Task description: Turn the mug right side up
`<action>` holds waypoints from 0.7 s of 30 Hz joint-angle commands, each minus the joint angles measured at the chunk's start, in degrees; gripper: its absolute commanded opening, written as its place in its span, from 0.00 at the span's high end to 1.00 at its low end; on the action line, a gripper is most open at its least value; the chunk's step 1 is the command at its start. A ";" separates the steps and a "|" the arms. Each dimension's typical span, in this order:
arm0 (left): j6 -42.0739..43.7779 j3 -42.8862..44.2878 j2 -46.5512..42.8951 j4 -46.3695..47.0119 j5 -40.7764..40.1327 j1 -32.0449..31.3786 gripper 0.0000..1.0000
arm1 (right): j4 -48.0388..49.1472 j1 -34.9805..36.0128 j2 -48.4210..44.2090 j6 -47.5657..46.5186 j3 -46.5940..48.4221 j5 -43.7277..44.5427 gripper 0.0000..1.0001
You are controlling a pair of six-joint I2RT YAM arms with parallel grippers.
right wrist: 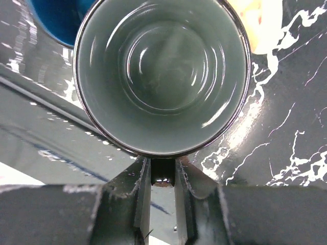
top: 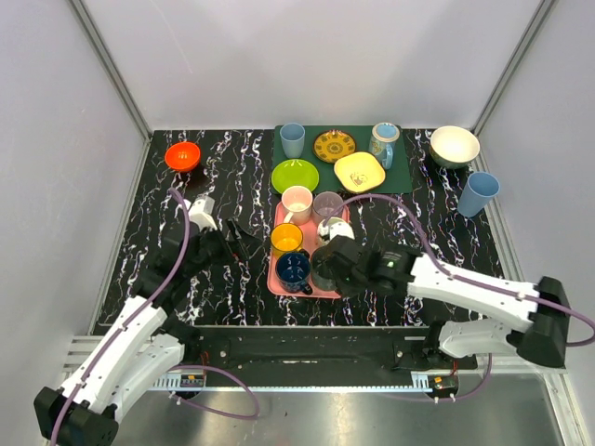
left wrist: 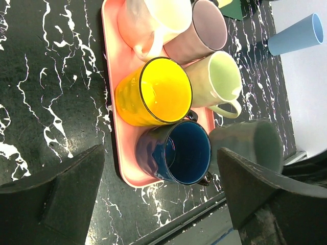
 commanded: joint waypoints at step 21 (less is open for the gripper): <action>-21.55 -3.36 -9.03 46.74 25.75 -0.09 0.01 | 68.20 -17.09 -24.75 22.77 -7.88 -30.48 1.00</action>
